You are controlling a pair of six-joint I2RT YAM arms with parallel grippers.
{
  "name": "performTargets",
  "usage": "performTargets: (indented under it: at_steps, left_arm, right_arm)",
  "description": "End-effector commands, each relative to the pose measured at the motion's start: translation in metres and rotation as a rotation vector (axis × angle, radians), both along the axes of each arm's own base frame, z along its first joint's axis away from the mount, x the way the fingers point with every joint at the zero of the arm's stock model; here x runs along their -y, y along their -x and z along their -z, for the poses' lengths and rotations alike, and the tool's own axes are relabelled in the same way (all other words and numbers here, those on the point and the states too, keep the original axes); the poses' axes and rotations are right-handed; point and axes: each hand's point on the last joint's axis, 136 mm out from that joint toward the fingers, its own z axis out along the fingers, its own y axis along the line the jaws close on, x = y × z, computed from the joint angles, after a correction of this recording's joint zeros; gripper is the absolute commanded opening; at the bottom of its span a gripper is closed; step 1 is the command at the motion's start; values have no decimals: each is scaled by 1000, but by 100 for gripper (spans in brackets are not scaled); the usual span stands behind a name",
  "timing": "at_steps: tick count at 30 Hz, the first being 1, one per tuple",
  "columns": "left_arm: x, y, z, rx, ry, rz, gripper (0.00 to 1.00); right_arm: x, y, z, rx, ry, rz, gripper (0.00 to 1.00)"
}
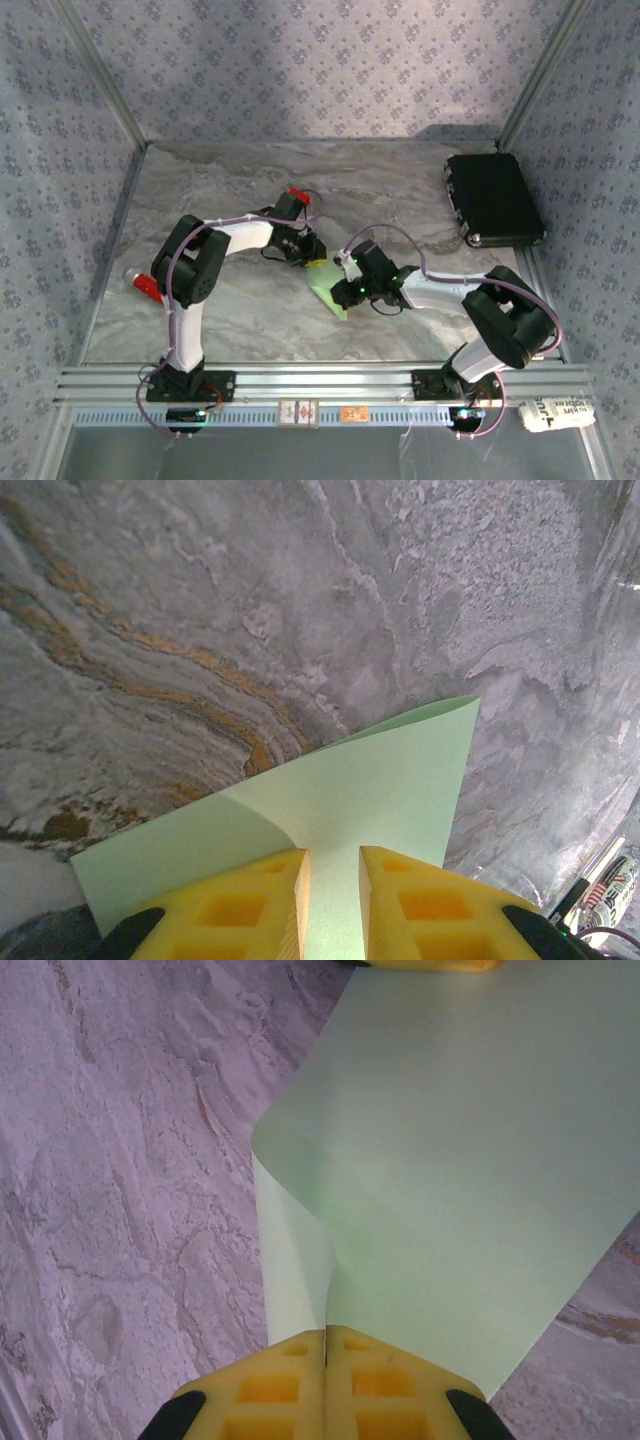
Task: Fold a paper plane with a square sheet of paper (pick it up from the middle)
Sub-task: Third fold the triangle at the center of the table.
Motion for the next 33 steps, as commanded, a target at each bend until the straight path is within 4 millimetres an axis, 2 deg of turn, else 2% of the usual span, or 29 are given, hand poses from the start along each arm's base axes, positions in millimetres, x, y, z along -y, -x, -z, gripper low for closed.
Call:
performTargets:
  at_steps: [1,33]
  left_arm:
    - [-8,10,15,-42,-53,5,21]
    - [-9,12,18,-53,-56,2,20]
  right_arm:
    - [2,-7,1,-8,28,32,3]
    - [9,-12,1,-3,53,38,3]
